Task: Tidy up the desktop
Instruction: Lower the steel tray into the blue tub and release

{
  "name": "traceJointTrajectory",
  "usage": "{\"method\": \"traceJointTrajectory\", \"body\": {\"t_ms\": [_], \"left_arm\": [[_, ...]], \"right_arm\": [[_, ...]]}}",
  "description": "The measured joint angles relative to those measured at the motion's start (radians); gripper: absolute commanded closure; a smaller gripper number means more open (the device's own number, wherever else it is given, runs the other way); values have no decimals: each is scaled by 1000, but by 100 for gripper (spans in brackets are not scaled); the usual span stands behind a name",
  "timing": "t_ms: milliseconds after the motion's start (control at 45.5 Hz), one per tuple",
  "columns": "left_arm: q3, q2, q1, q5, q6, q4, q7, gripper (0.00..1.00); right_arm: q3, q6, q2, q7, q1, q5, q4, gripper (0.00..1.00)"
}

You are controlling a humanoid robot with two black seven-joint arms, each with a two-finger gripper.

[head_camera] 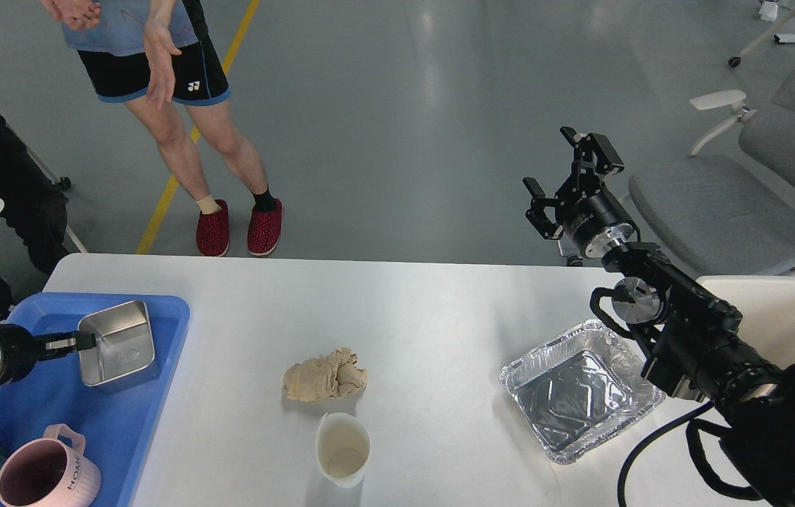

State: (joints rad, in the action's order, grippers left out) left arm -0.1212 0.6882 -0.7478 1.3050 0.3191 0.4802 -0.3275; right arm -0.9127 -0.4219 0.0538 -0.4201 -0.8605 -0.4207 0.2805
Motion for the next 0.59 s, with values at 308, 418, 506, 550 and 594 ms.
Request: {"method": "traceJointTrajectory", "body": {"t_ms": [308,418,506,550,594], "left_arm": [[-4,11,-90,-94,3,2,-4,25],[-6,39,-136,-132,9,1,-4,23],[-15,56,-182,-145,16,1,-4,22],[-21,61,-207,-164,21,1,-4,22],[-32,62,-233,-202,29,1,-4,22]], "right_arm": [[0,0,0,0,0,0,0,0],[0,0,0,0,0,0,0,0],[0,0,0,0,0,0,0,0],[0,0,0,0,-1,-1,0,0],[0,0,0,0,-2,0,0,0]]}}
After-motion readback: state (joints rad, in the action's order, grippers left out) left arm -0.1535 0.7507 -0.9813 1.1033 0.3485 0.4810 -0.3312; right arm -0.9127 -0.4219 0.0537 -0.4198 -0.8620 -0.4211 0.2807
